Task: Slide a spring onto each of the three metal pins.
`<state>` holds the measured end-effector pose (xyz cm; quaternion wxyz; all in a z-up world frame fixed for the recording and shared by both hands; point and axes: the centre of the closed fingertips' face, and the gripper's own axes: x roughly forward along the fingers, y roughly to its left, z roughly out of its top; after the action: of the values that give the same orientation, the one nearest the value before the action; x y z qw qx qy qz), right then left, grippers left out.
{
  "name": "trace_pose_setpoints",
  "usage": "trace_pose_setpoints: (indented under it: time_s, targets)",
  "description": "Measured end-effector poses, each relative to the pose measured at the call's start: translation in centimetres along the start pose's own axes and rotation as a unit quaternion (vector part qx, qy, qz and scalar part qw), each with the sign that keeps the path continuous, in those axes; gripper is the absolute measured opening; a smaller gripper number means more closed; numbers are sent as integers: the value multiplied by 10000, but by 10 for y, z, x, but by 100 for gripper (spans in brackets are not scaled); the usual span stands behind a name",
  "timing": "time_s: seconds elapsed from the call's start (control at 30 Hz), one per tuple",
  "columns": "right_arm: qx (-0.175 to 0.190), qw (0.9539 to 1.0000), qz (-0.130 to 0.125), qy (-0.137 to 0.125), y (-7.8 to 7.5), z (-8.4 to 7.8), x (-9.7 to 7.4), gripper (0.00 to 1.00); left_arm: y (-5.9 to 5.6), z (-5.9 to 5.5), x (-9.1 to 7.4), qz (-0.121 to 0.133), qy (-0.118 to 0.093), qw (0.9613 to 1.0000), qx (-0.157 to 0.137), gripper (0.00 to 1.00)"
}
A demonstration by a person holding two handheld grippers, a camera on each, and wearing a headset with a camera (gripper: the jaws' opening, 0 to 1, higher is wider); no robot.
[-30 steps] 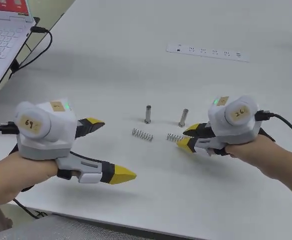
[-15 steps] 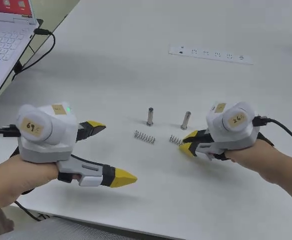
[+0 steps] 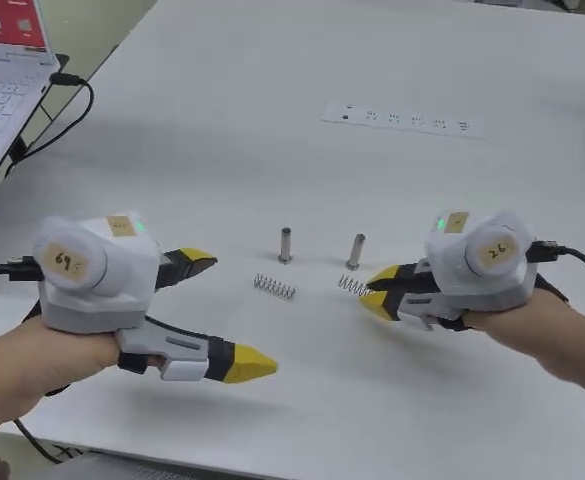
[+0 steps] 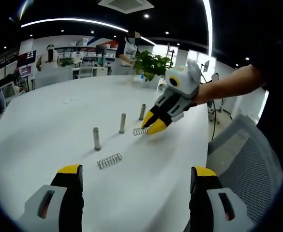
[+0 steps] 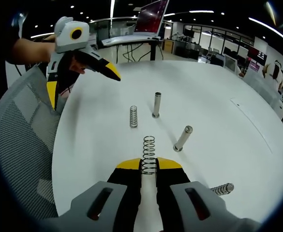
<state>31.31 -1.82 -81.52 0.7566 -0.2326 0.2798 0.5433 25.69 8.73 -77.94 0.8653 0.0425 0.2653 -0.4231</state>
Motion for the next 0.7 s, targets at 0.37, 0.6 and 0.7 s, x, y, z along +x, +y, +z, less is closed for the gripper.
trace_pose_setpoints:
  time_s: [0.37,0.6,0.7]
  targets:
    - [-108,9999,53,-39,7,-3,-20,8,-9,11,12,-226,-45,9996,143,85]
    - [-391,9988,260,-116,20,5,-28,8,-24,16,26,-538,-63,9983,213,76]
    - [-585,9976,369,-98,27,7,-29,8,-32,17,33,-691,-25,9972,281,71]
